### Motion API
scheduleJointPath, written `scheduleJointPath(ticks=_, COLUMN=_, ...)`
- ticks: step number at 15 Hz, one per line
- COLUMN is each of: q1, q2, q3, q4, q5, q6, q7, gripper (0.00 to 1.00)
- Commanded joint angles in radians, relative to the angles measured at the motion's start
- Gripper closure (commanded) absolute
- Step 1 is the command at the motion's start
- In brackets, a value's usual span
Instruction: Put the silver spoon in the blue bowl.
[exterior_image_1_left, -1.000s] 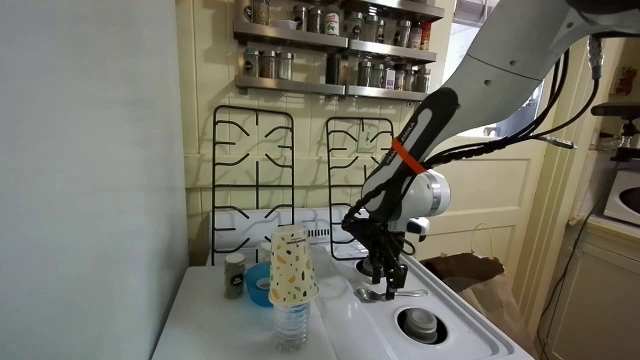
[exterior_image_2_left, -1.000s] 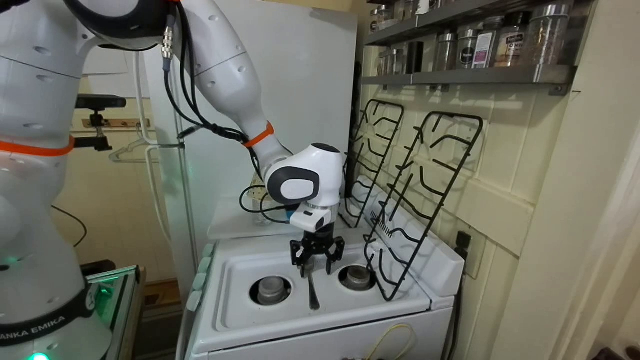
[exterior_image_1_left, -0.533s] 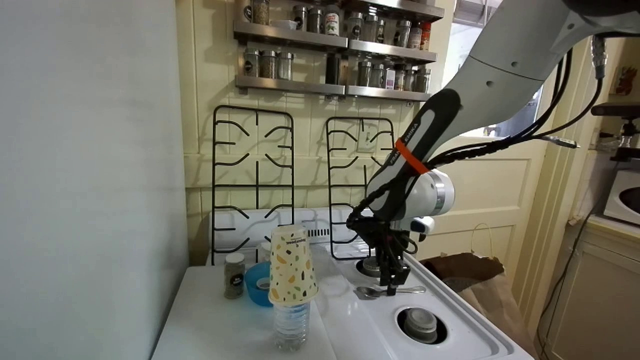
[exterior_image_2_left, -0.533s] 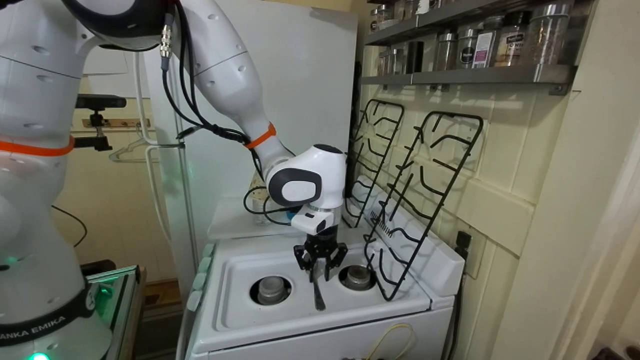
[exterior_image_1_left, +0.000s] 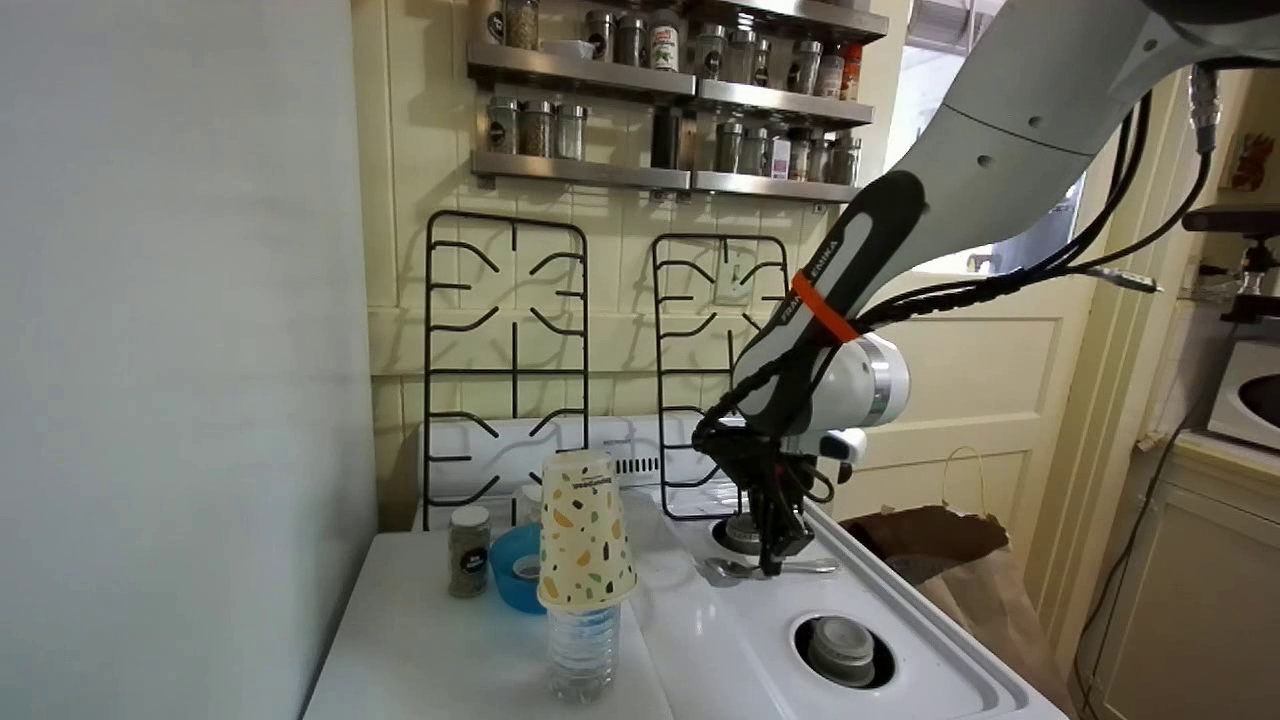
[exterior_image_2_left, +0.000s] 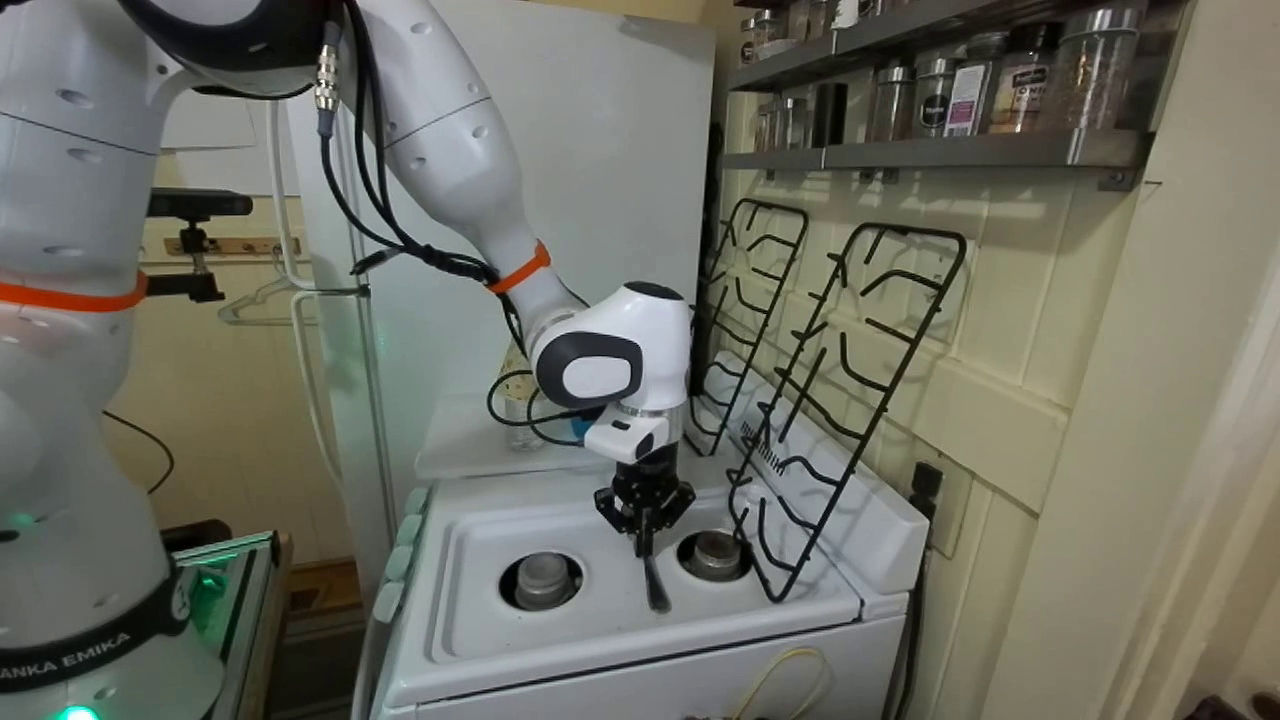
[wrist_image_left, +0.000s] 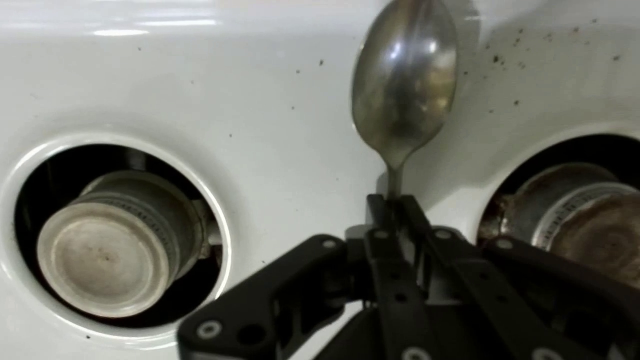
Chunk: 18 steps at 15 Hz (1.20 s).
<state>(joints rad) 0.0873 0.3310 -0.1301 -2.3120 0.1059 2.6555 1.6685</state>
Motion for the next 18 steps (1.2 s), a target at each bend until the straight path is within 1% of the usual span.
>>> scheduleJointPath(ticks=1, q1=-0.019, q2=-0.134, q3=0.021, q4=-0.076, q5=0.005, q6=0.084, q7=-0.084, gripper=0.98)
scheduleJointPath(ticks=3, q1=-0.022, q2=-0.189, q3=0.026, q4=-0.073, q5=-0.006, q6=0.107, q7=-0.147, gripper=0.98)
scheduleJointPath(ticks=5, q1=-0.032, q2=-0.218, q3=0.060, q4=-0.036, q5=0.019, q6=0.078, q7=-0.257, gripper=0.98)
scheduleJointPath(ticks=7, q1=-0.027, q2=-0.236, q3=0.103, q4=0.006, q5=0.057, q6=0.032, q7=-0.360, gripper=0.98)
scheduleJointPath(ticks=9, q1=-0.012, q2=-0.233, q3=0.126, q4=0.046, q5=0.020, q6=-0.007, q7=-0.415, gripper=0.98)
scheduleJointPath(ticks=11, q1=0.002, q2=-0.226, q3=0.141, q4=0.076, q5=-0.046, q6=-0.040, q7=-0.442, gripper=0.98)
scheduleJointPath(ticks=13, q1=0.012, q2=-0.215, q3=0.140, q4=0.099, q5=-0.142, q6=-0.061, q7=-0.455, gripper=0.98)
scheduleJointPath(ticks=14, q1=0.008, q2=-0.210, q3=0.144, q4=0.105, q5=-0.135, q6=-0.072, q7=-0.480, gripper=0.98)
scheduleJointPath(ticks=15, q1=0.007, q2=-0.228, q3=0.147, q4=0.077, q5=-0.099, q6=-0.034, q7=-0.445, gripper=0.91)
scheduleJointPath(ticks=18, q1=0.008, q2=-0.217, q3=0.145, q4=0.088, q5=-0.113, q6=-0.040, q7=-0.476, gripper=0.91)
